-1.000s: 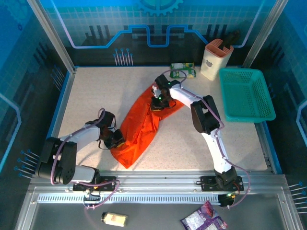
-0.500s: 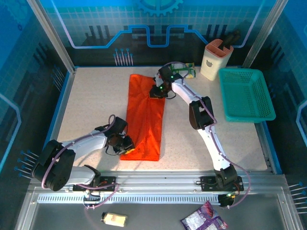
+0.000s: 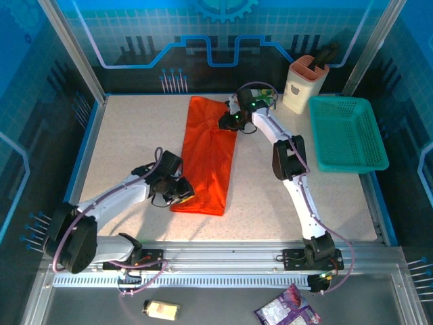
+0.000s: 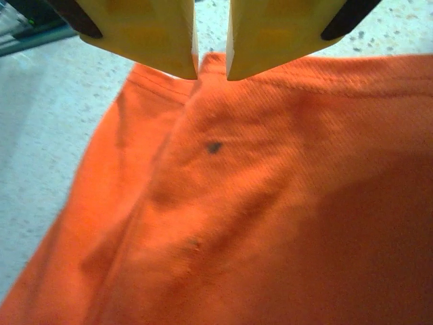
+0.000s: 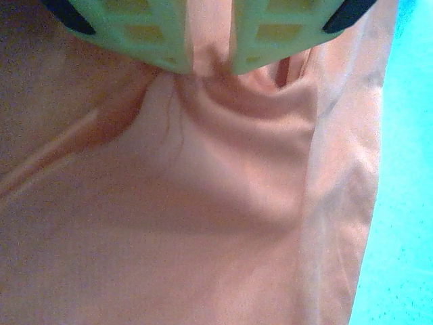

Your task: Fold the inside-out t-shirt

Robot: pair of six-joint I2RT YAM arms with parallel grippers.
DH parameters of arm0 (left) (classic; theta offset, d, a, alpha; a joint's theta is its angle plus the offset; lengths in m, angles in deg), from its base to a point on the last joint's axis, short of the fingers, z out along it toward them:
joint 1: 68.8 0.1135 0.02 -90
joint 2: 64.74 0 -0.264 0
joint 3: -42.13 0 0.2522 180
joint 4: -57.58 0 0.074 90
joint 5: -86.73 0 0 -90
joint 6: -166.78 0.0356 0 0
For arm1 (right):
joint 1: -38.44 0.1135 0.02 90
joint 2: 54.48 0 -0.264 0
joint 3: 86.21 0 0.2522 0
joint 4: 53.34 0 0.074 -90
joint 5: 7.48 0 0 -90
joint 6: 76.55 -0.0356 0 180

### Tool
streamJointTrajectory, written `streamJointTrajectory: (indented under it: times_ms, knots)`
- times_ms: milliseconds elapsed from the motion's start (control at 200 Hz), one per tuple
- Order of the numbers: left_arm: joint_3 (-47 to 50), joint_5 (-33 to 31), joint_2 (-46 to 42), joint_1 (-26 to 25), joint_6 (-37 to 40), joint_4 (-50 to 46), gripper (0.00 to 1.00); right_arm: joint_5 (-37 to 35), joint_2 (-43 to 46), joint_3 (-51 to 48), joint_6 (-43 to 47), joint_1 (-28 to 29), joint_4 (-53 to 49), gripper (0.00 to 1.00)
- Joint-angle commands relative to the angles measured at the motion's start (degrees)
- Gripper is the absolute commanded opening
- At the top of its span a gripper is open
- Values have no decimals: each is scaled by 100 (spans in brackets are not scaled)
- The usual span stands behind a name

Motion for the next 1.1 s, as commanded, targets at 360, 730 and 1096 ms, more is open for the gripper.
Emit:
streamJointTrajectory:
  times_ms: [360, 730, 1096]
  knots:
    - [227, 405, 1031, 309, 712, 215, 12, -185, 3092, -3547, -203, 751, -176, 28]
    - [882, 510, 632, -257, 49, 439, 12, 282, 4205, -6258, -932, 1458, 1030, 29]
    - [559, -28, -405, -494, -399, -146, 21, -1710, 4588, -7134, -585, 1611, -339, 30]
